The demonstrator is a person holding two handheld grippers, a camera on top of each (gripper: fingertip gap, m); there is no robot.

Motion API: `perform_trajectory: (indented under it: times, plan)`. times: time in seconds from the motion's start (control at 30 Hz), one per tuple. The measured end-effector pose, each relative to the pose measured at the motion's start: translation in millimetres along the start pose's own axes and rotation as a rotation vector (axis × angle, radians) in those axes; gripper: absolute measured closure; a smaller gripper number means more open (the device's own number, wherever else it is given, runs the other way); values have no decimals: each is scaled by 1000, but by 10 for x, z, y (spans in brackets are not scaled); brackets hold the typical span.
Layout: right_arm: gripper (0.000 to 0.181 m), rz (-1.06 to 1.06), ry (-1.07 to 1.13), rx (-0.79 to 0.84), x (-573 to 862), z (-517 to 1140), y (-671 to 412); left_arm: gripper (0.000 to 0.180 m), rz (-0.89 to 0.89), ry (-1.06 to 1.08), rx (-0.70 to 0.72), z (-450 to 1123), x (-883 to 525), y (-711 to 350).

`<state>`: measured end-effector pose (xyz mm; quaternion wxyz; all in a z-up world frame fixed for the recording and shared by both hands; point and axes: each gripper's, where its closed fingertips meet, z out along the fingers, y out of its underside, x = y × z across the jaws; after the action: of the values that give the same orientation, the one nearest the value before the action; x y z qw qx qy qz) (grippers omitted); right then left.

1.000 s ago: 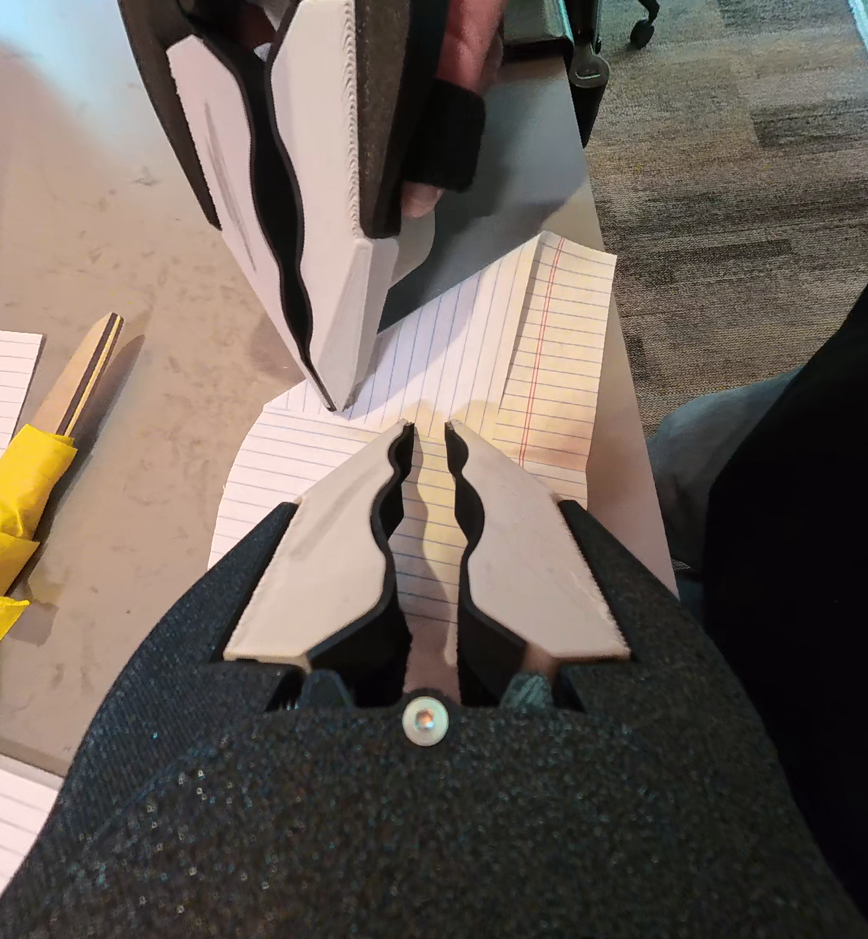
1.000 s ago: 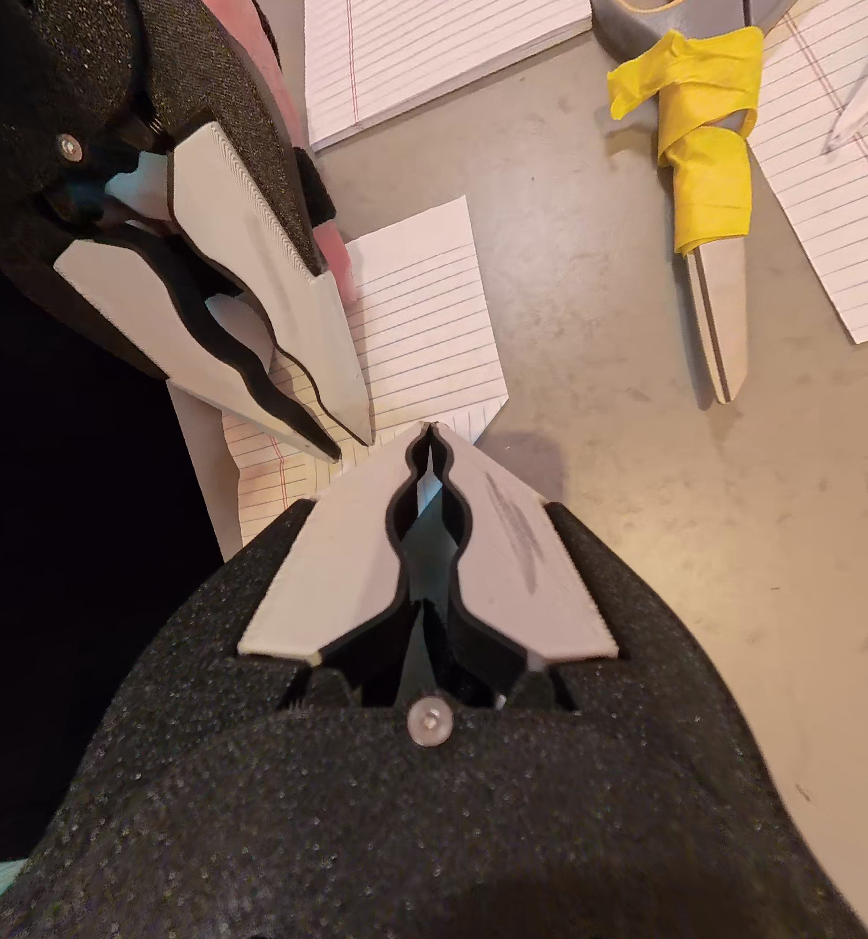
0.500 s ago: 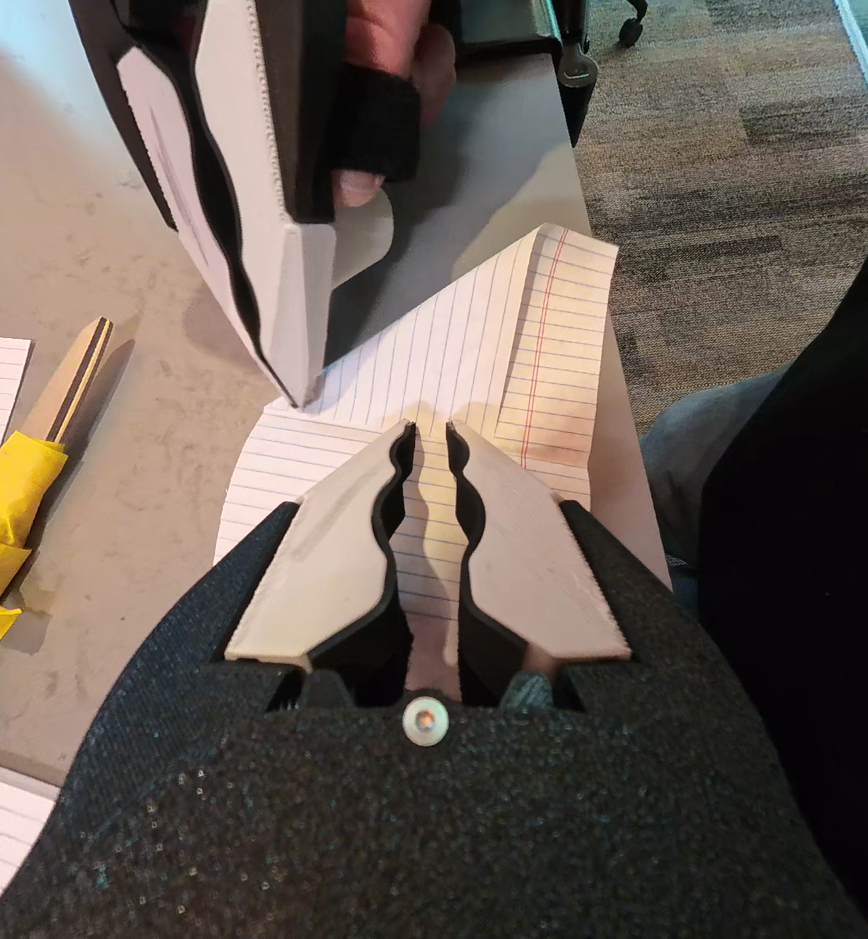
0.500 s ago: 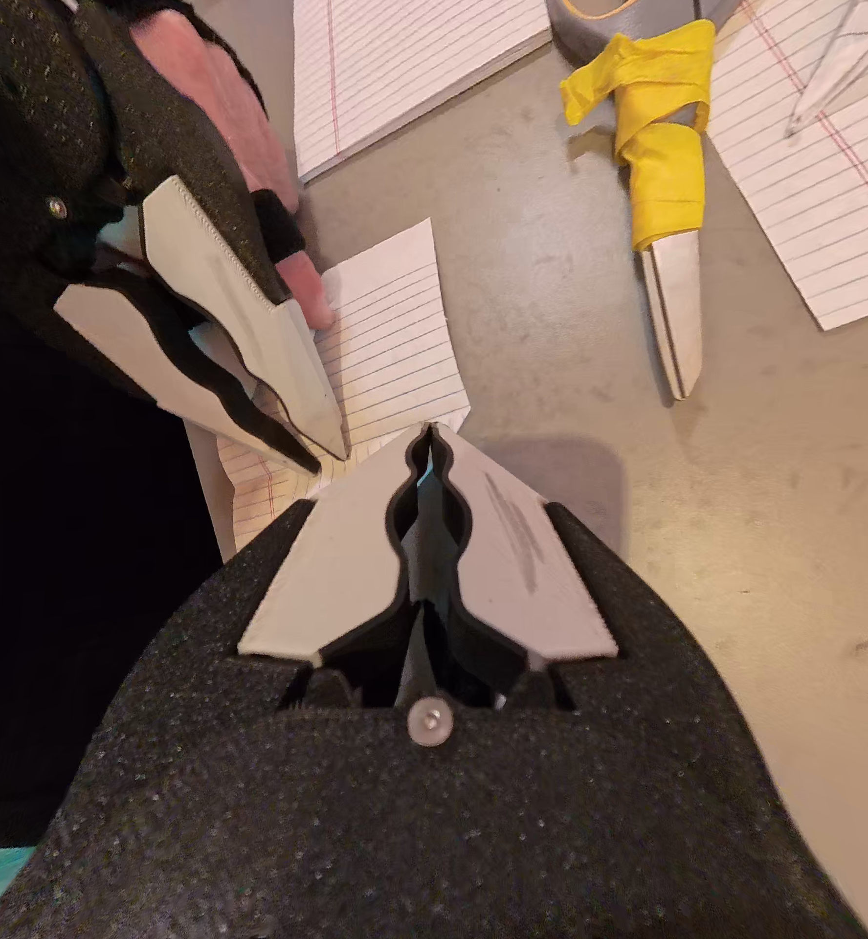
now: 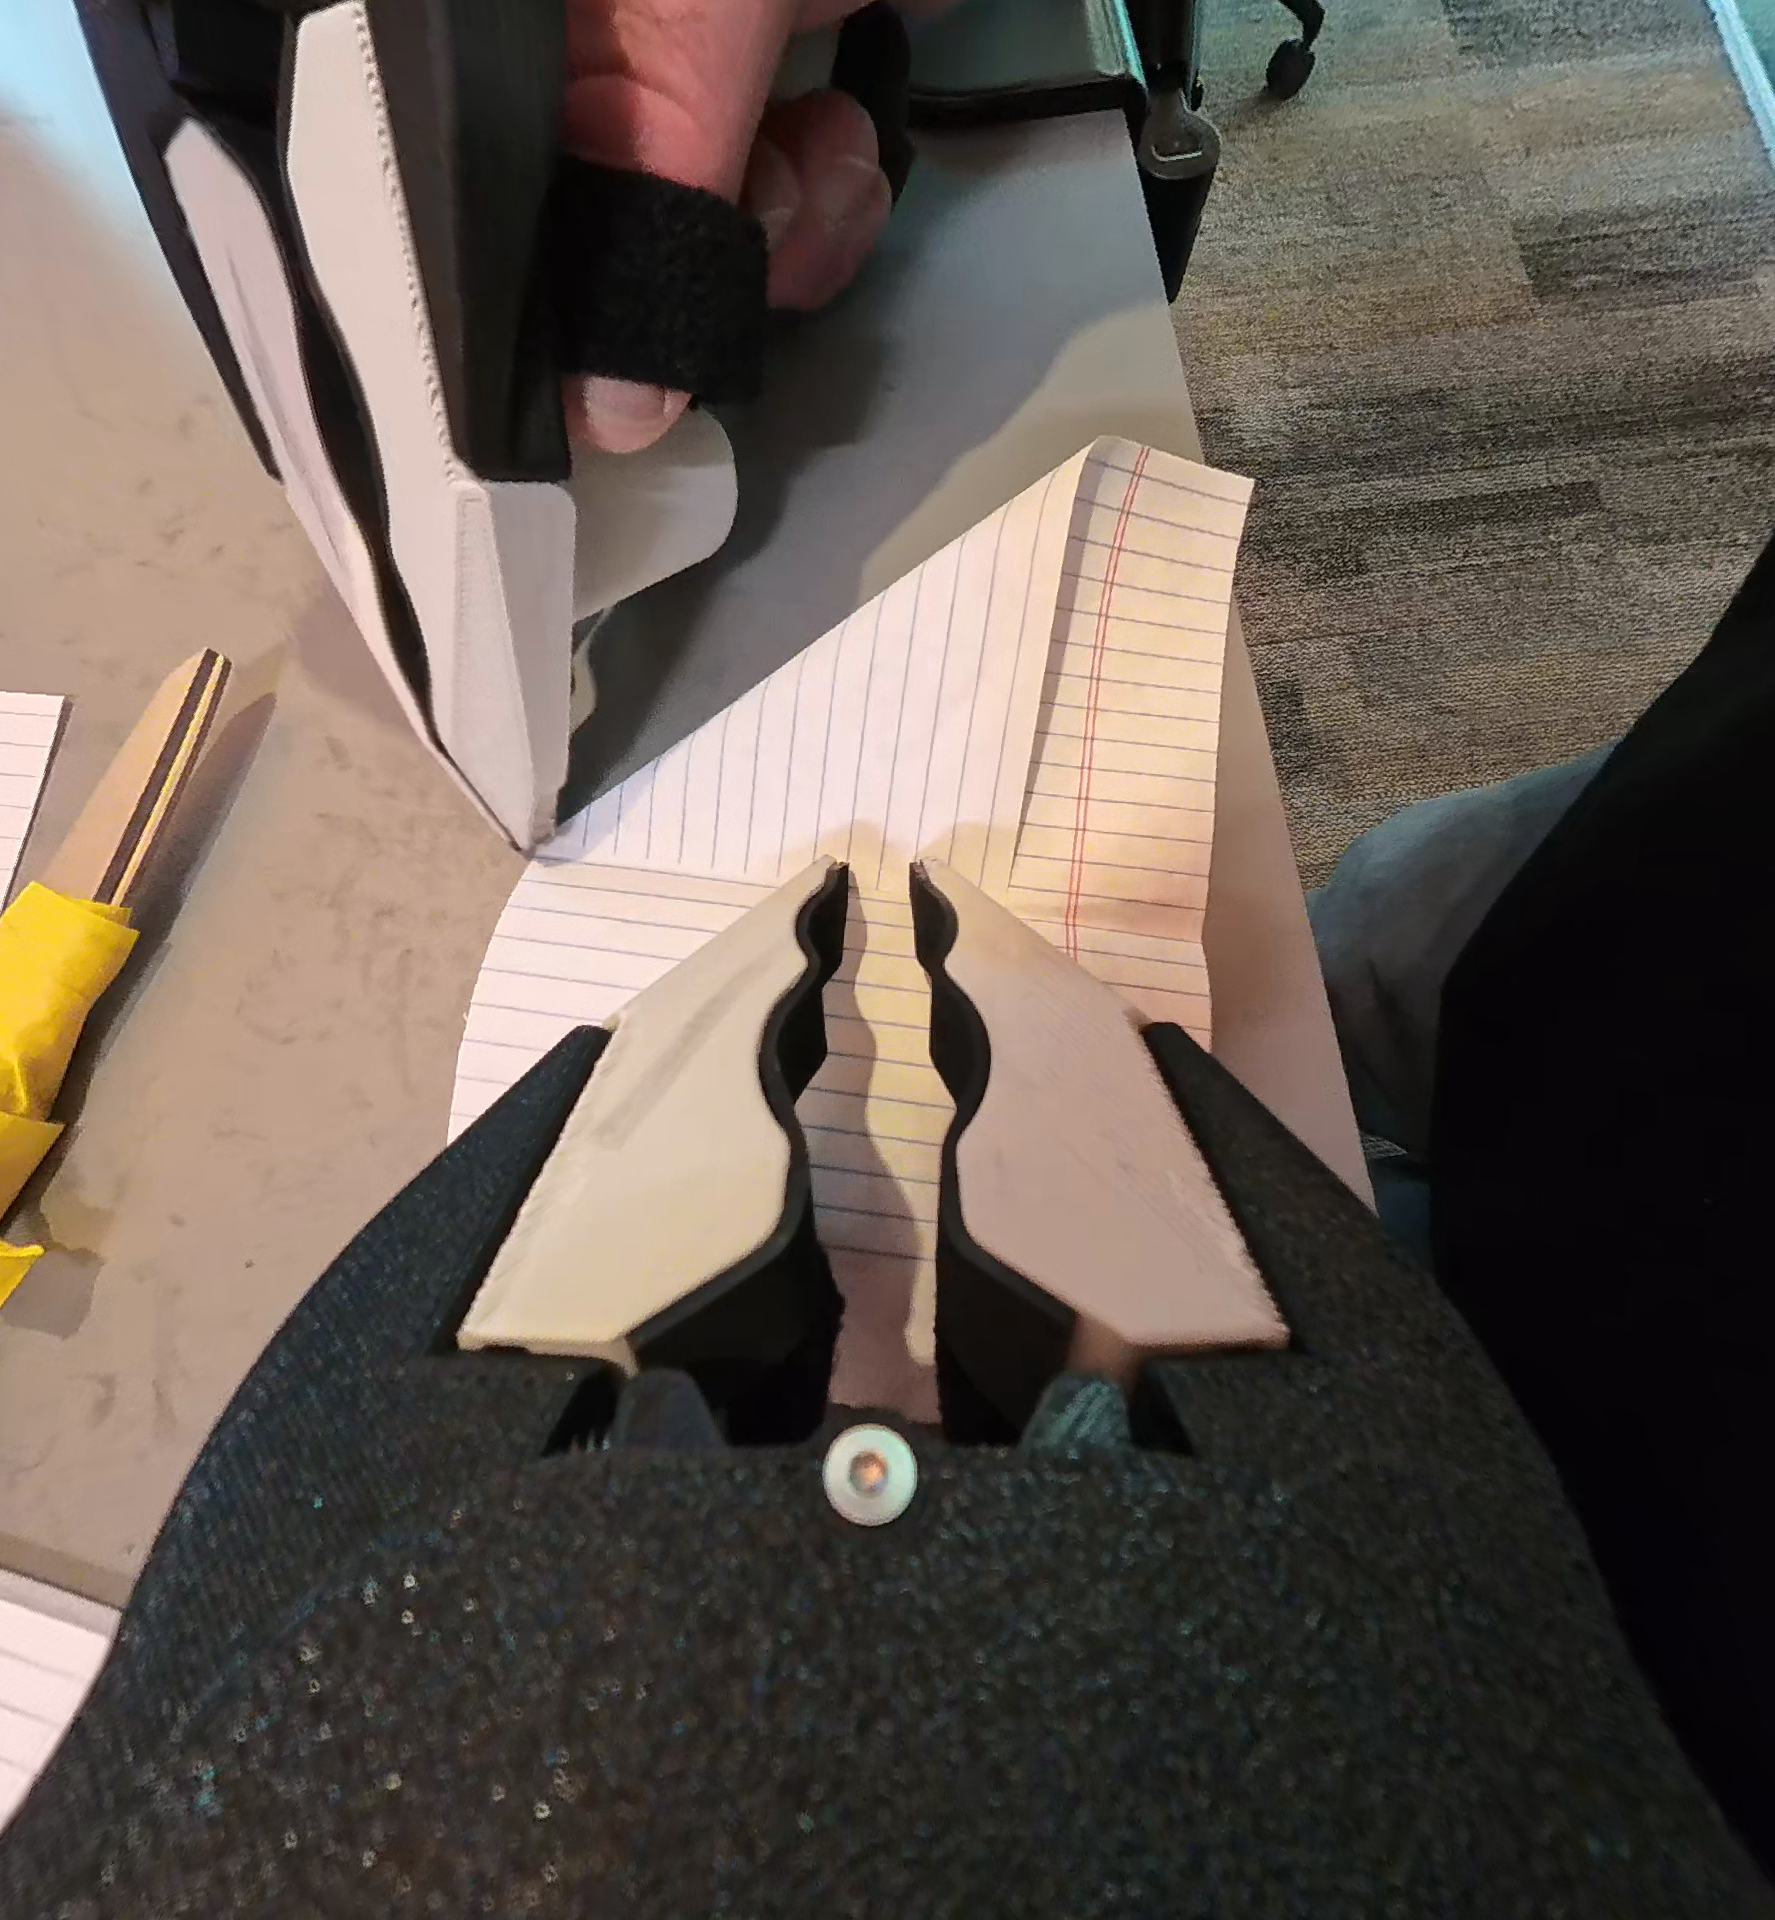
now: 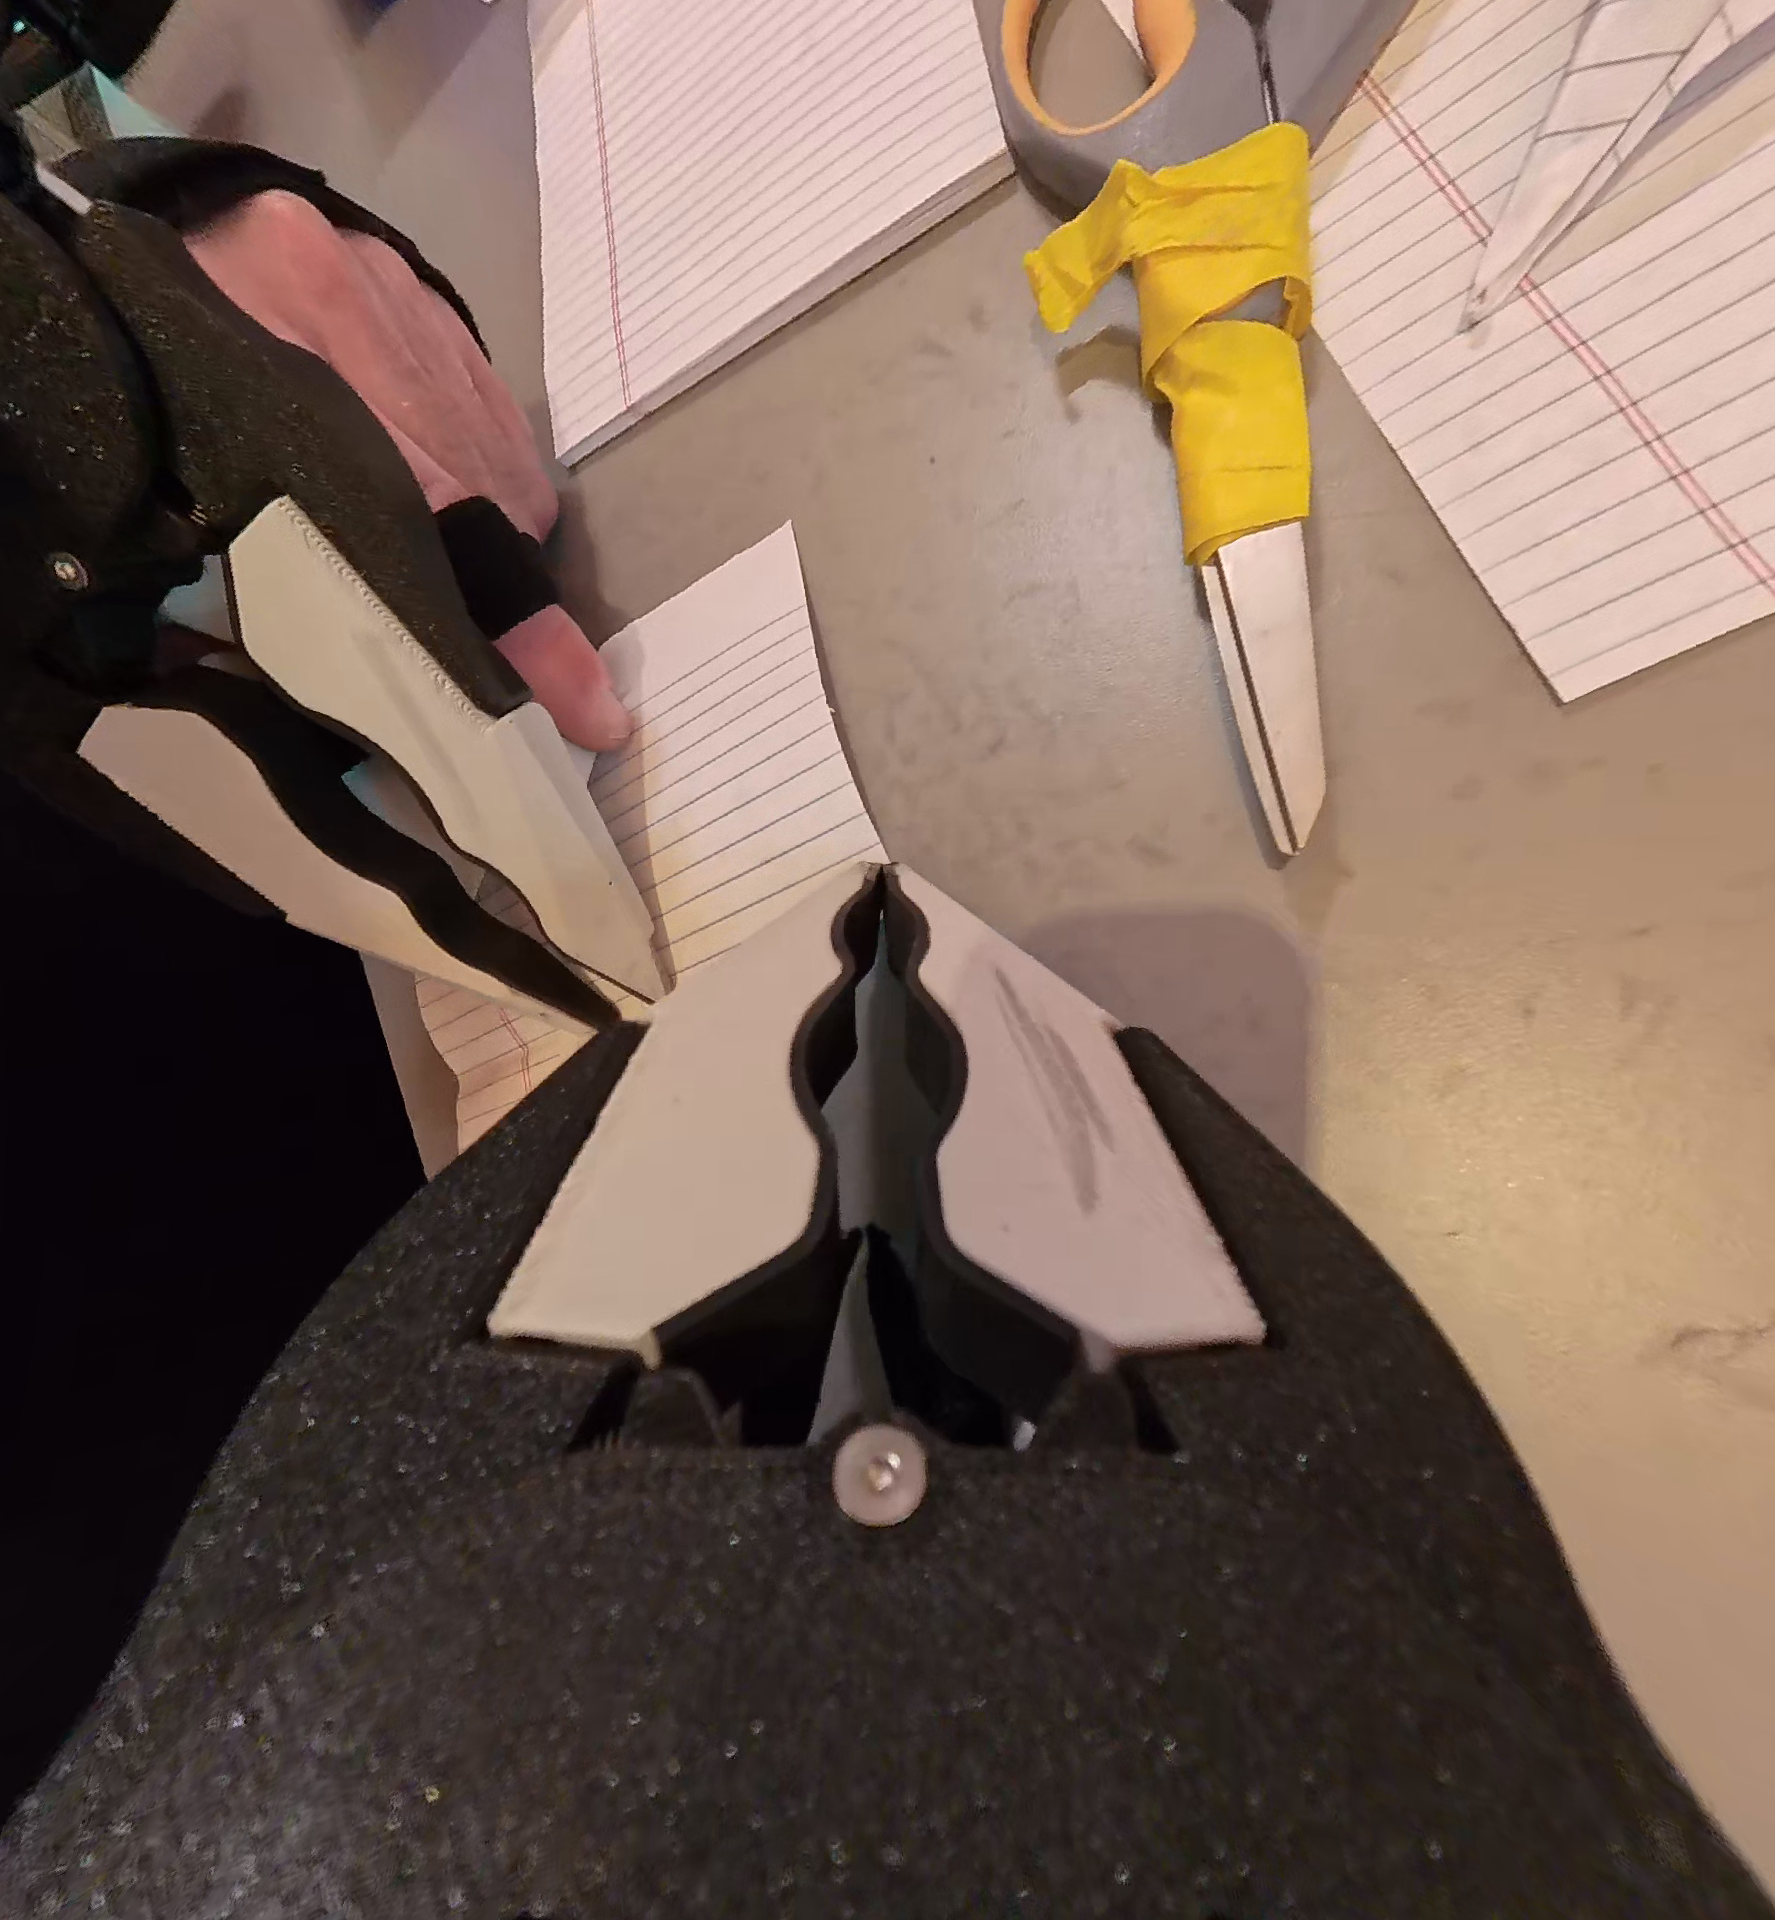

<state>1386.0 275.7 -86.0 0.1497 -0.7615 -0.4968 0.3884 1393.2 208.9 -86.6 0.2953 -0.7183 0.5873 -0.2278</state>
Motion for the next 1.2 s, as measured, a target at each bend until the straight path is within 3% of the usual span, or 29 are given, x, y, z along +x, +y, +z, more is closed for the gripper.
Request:
perform_trajectory:
  times: [0.33, 0.43, 0.57, 0.7, 0.87, 1.2]
  plan:
    - [181, 28, -70, -34, -141, -35, 133, 168, -19, 11, -8, 4, -2, -3]
    - [181, 37, -79, -30, -140, -36, 136, 171, -77, 36, -12, -51, -24, 3]
    - [181, 25, -76, -28, -145, -35, 138, 161, -191, -1, 76, -212, -276, -186]
    - [181, 22, -75, -26, -144, -34, 138, 149, -138, -23, 31, -111, -393, -190]
    - [181, 19, -75, -25, -144, -34, 139, 148, -84, -7, -53, 38, -373, -51]
    - [181, 10, -74, -26, -142, -33, 141, 135, -32, -19, -57, 60, -359, -54]
